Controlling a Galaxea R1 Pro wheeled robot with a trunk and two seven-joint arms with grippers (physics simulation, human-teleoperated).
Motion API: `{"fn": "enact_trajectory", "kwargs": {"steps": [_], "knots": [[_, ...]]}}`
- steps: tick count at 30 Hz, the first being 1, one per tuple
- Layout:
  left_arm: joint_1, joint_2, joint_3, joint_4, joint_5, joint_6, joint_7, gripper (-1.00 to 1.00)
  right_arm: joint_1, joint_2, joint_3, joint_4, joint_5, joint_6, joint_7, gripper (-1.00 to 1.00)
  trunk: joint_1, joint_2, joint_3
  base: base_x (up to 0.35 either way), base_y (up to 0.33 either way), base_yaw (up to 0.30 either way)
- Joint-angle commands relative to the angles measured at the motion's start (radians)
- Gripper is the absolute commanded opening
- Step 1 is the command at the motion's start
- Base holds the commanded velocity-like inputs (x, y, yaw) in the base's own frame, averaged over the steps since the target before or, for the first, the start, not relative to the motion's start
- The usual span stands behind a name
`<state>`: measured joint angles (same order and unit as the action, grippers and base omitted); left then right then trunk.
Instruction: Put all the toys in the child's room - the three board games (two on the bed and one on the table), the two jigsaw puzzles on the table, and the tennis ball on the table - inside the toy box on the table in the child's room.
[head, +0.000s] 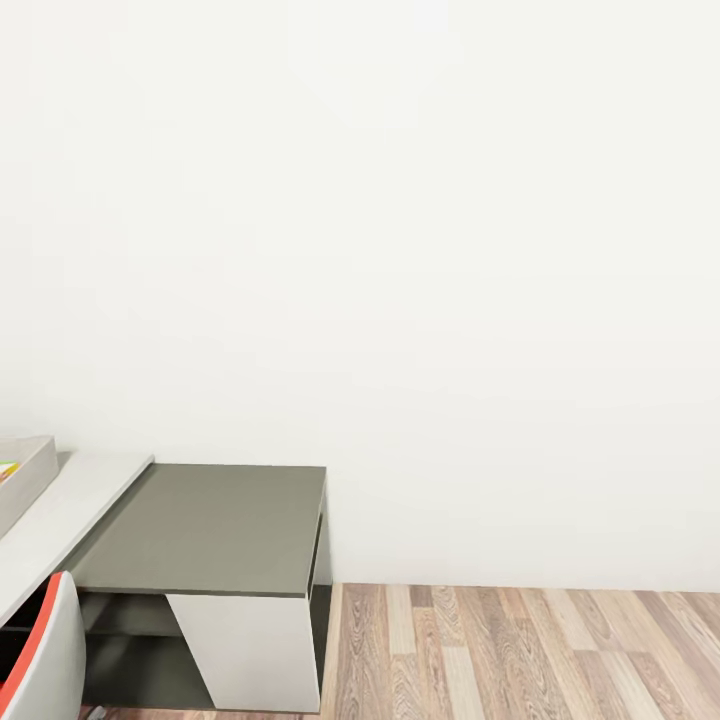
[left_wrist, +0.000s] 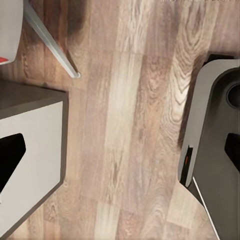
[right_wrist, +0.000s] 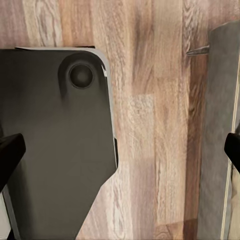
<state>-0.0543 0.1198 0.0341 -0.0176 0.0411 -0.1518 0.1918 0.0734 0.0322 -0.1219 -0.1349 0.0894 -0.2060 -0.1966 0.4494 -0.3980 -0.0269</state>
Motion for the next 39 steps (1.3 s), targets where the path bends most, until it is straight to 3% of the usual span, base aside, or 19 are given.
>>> {"fn": "enact_trajectory", "kwargs": {"steps": [1,6,18,39], "knots": [[-0.001,0.000,0.003,0.000,0.003,-0.004,0.000,1.00,0.000,0.001,-0.005,-0.002,0.009,-0.002,-0.003,1.00,0.001,-0.002,-0.002,0.000,0.000,0.001],[-0.001,-0.001,0.009,-0.008,0.003,-0.006,0.000,1.00,0.000,0.001,0.000,-0.002,0.003,-0.004,-0.006,1.00,0.001,-0.002,-0.002,0.000,0.000,0.000],[-0.001,-0.039,0.012,-0.023,0.006,-0.005,-0.006,1.00,0.000,-0.014,-0.002,-0.004,-0.003,-0.012,-0.006,1.00,0.001,-0.002,-0.002,0.000,0.000,0.000],[-0.001,-0.042,0.012,-0.024,0.005,-0.006,-0.006,1.00,0.000,-0.015,-0.004,-0.002,-0.004,-0.012,-0.006,1.00,0.001,-0.002,-0.002,0.000,0.000,0.000]]}}
